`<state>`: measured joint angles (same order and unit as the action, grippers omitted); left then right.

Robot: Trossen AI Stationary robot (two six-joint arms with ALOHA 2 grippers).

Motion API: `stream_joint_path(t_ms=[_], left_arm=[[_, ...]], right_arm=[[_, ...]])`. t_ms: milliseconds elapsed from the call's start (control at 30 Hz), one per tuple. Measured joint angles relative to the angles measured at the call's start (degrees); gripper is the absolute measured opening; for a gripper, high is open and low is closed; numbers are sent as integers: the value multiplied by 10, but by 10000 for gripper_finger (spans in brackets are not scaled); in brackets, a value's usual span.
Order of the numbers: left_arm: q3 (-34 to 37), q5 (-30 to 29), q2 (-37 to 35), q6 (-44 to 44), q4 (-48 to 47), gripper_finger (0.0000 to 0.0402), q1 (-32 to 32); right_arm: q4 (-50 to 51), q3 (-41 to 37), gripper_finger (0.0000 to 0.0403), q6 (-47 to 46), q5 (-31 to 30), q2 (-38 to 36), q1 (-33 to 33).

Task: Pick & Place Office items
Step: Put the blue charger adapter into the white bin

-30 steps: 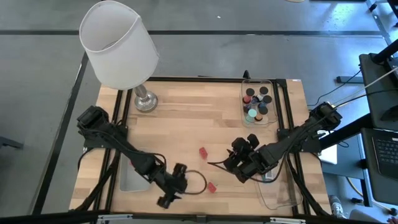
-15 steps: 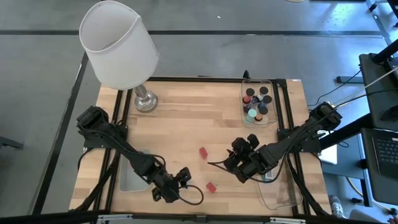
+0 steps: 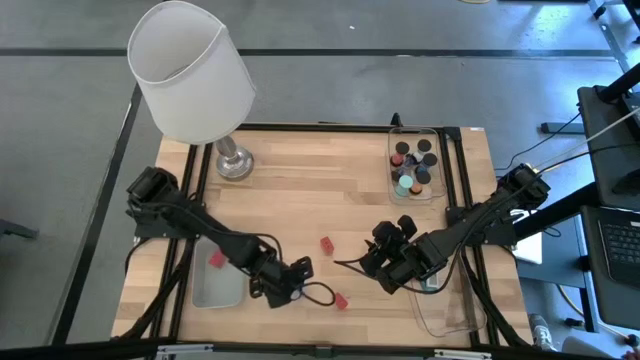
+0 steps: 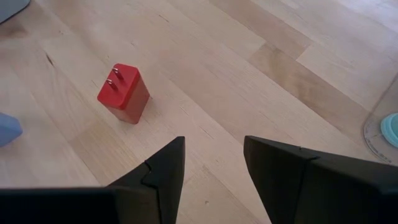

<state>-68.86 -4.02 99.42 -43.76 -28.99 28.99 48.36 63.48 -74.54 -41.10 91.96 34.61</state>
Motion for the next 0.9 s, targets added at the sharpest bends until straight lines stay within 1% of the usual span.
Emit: stream_joint_path(t_ms=[133,300,400,667,900], left_arm=[[0,26,0,-47,0,242,-12],[0,35,6,-78,3,242,-23],[0,61,22,-103,5,242,-25],[0,53,53,-185,5,242,-25],[0,53,56,-225,9,242,-30]], right_arm=[[0,0,169,0,-8,0,0],[0,0,169,2,-35,0,0],[0,0,169,4,-39,0,0],[0,0,169,4,-41,0,0],[0,0,169,6,-50,0,-2]])
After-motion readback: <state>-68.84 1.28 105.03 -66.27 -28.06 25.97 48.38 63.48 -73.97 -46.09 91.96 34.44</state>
